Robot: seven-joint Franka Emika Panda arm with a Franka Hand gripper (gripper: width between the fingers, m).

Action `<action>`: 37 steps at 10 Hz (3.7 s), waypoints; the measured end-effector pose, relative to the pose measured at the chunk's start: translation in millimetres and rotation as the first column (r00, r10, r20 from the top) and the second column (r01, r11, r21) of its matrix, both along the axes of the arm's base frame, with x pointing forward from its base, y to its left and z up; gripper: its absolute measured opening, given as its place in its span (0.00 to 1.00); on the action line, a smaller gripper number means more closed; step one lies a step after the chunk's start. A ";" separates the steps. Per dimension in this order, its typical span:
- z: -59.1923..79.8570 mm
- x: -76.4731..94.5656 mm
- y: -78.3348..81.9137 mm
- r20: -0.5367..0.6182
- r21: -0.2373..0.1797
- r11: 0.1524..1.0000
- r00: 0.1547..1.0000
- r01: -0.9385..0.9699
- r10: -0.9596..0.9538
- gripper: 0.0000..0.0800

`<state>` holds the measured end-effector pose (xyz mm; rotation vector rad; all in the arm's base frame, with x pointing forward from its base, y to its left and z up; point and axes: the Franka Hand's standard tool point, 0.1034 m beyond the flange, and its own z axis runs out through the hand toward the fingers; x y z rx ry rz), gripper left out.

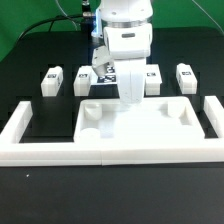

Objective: Assemble desk

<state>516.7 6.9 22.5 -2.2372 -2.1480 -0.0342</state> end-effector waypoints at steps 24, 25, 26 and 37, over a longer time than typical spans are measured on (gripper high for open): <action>38.3 1.5 68.4 -0.038 -0.026 0.909 0.909 0.415 -0.416 0.81; 42.3 2.9 78.4 -0.032 -0.024 0.896 0.895 0.444 -0.444 0.81; 46.2 6.3 91.7 -0.020 -0.012 0.867 0.867 0.498 -0.498 0.81; 35.6 -3.2 109.5 -0.107 -0.077 0.038 0.030 0.996 -0.994 0.81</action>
Offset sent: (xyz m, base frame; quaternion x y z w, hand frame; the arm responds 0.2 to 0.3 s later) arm 0.0248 0.0318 -0.0056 -0.0161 0.0527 -0.0493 0.9973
